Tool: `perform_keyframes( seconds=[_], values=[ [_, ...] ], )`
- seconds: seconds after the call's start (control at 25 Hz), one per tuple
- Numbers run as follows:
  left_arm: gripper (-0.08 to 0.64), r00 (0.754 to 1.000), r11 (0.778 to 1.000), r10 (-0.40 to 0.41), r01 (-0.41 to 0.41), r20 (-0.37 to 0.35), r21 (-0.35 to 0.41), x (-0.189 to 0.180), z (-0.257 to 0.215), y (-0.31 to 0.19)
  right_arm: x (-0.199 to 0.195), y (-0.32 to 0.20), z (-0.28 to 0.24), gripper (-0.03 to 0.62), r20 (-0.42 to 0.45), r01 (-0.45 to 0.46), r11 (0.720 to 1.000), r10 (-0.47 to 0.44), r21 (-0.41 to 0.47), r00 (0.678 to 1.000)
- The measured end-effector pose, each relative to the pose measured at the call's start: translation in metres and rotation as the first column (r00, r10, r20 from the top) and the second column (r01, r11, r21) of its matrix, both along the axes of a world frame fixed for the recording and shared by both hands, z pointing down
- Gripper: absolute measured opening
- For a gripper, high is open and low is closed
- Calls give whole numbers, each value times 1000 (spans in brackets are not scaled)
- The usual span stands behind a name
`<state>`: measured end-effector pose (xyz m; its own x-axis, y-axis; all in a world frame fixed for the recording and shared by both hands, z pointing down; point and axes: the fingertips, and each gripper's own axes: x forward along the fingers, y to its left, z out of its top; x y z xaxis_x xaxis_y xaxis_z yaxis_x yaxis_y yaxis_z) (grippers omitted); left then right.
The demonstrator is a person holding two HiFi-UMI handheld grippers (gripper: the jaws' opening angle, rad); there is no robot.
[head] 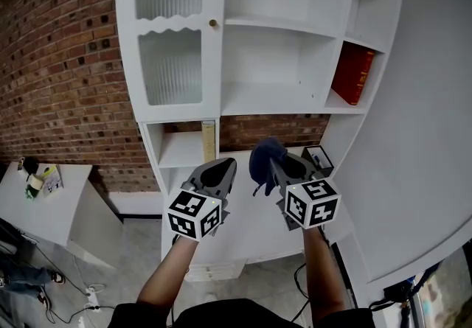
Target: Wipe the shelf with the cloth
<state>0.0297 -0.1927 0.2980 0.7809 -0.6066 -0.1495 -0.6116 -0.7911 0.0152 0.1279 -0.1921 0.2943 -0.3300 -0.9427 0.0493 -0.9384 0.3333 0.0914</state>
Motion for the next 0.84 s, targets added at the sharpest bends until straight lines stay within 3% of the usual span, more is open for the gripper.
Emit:
perform_keyframes(
  seconds=[0.84],
  values=[
    [14,1000,1000,-7,7,-2,-1,19,2,36,17,37,2,60,22,15,1000,-15,11,1000]
  ],
)
